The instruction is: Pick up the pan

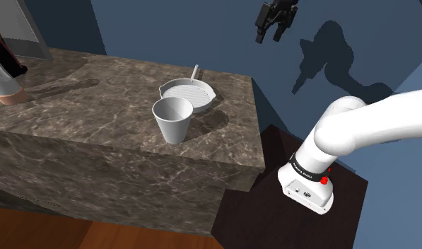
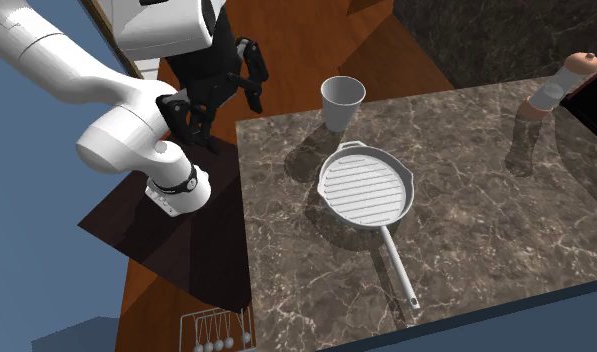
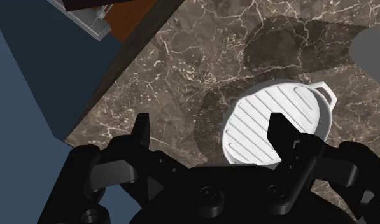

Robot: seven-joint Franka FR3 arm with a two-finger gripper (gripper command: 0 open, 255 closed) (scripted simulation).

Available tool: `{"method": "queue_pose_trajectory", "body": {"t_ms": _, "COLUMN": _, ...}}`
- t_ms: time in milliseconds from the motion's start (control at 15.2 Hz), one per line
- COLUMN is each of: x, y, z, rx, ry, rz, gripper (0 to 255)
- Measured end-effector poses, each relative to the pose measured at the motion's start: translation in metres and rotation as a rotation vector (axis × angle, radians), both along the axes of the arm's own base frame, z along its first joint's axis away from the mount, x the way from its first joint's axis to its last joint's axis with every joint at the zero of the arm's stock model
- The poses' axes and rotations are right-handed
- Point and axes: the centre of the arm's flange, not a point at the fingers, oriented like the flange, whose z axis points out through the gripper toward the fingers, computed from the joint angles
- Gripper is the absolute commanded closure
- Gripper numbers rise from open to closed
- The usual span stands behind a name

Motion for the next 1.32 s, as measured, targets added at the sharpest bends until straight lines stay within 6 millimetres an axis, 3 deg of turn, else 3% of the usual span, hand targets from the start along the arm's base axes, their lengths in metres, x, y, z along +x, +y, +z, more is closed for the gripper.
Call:
{"method": "queue_pose_trajectory", "body": {"t_ms": 132, "x": 0.005, "y": -0.002, "z": -0.004, "rx": 0.001, "ry": 0.002, "rz": 0.008, "gripper": 0}}
{"method": "queue_pose_trajectory", "body": {"t_ms": 396, "x": 0.041, "y": 0.000, "z": -0.029, "rx": 0.012, "ry": 0.010, "rz": 0.065, "gripper": 0}}
{"method": "queue_pose_trajectory", "body": {"t_ms": 924, "x": 0.128, "y": 0.006, "z": -0.097, "rx": 0.037, "ry": 0.030, "rz": 0.193, "gripper": 0}}
{"method": "queue_pose_trajectory", "body": {"t_ms": 1320, "x": 0.197, "y": 0.021, "z": -0.144, "rx": 0.054, "ry": 0.043, "rz": 0.291, "gripper": 0}}
